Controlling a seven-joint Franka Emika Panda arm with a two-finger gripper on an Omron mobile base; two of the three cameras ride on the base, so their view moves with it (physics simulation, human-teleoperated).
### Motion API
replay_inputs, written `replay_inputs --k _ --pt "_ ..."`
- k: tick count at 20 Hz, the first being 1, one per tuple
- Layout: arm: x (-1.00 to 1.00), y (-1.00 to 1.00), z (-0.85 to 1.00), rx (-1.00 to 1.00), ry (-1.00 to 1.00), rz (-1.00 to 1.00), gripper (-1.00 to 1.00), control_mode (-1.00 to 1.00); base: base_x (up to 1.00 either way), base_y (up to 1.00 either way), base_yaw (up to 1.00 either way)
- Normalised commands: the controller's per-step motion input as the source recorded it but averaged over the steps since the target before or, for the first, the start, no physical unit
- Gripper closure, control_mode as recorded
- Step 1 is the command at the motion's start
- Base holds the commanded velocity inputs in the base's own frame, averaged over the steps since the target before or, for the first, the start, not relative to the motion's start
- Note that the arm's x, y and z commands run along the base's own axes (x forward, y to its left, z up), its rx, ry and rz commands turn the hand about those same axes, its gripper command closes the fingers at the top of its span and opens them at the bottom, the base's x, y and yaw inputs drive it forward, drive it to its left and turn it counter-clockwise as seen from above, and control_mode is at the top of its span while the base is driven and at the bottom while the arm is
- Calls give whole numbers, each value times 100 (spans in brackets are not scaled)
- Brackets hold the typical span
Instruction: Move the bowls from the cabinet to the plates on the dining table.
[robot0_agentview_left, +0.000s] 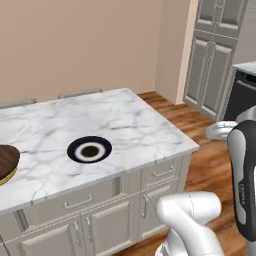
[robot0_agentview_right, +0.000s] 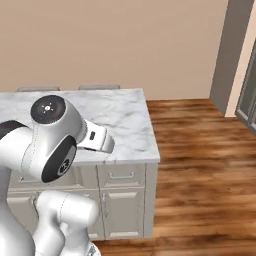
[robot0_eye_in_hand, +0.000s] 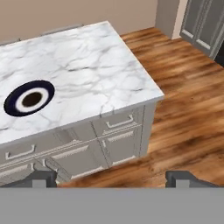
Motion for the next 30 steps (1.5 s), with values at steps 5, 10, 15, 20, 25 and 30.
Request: replay_inputs --k 5,10,15,20,25,30 --pt "0 0 0 0 0 0 -100 100 0 -65 -49" --pt "0 0 0 0 0 0 -100 100 0 -68 -50" --pt "0 0 0 0 0 0 -100 100 12 -66 -47" --pt "0 0 0 0 0 0 -100 100 61 -55 -35" --pt "0 0 0 0 0 0 -100 100 82 -52 -38" --pt "0 0 0 0 0 0 -100 100 43 -34 -59"
